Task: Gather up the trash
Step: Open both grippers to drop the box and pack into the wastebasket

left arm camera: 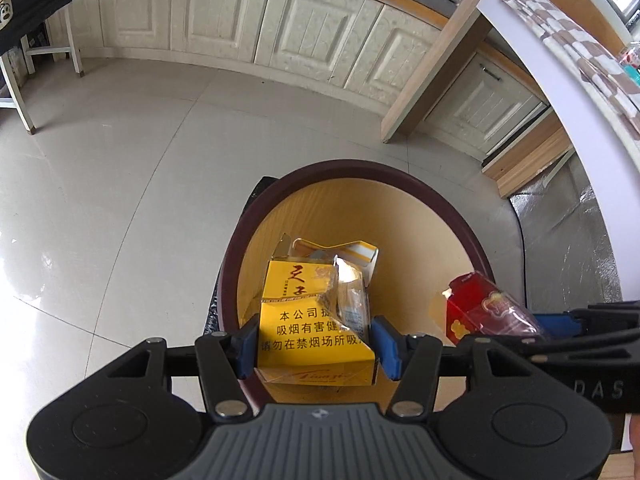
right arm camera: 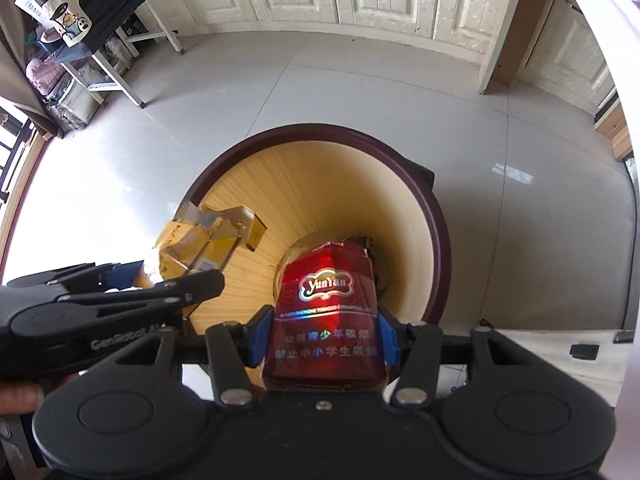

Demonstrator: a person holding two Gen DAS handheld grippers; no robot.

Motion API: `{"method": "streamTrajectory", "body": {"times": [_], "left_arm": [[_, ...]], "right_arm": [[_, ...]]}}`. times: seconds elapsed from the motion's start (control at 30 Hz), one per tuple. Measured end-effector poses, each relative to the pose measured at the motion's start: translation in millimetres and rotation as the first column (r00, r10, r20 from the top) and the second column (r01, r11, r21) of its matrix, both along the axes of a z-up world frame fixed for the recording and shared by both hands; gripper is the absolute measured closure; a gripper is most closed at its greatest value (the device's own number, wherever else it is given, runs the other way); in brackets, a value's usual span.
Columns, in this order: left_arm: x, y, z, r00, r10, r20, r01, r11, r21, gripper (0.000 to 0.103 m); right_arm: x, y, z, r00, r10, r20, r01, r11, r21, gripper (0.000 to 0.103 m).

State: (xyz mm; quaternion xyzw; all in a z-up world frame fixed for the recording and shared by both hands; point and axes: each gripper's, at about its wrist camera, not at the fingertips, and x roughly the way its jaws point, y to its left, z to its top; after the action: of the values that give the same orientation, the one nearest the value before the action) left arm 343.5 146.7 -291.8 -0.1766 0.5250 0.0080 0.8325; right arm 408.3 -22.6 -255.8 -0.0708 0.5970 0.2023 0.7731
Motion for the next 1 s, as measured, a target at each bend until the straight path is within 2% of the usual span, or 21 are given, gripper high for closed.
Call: {"method": "streamTrajectory", "body": {"times": [0.27,0.4,0.7,0.87,0.93,1.0], "left_arm": [[23.2,-2.2,4.2,0.998,-0.058,-0.008,0.058,0.998,0.019,0.045],[31.5,-6.7,3.1,0.996,-0.083,-0.018,0.084,0.996,0.031,0.045],[34.5,-11.6,-7.4,0.993,-0.101,-0.068,0.104,0.994,0.035,0.045],[34.4,-12.1,-11.5,0.989,-0.103,-0.101,0.108,0.993,0.044,0.043],[33.7,-10.8,-11.4,0.989,-0.104,-0.108,0.109,0.993,0.041,0.029],[32.2,-10.7,-10.8,0.989,-0.104,-0.107,0.110,0.993,0.048,0.021]], "right_arm": [[1.7,-5.0,-4.3,0.999,-0.032,-0.007,0.032,0.999,0.020,0.048],[2.7,-6.9,-3.7,0.999,-0.046,-0.004,0.046,0.999,0.025,0.034],[2.8,-8.5,-7.4,0.998,-0.067,-0.020,0.066,0.998,-0.024,0.032],[-0.6,-5.0,-10.7,0.999,-0.040,-0.028,0.039,0.998,-0.047,0.032],[-0.7,-4.4,-10.8,0.999,-0.032,-0.031,0.031,0.998,-0.047,0.032],[-1.2,-4.7,-10.9,0.999,-0.030,-0.031,0.029,0.998,-0.047,0.032]]}}
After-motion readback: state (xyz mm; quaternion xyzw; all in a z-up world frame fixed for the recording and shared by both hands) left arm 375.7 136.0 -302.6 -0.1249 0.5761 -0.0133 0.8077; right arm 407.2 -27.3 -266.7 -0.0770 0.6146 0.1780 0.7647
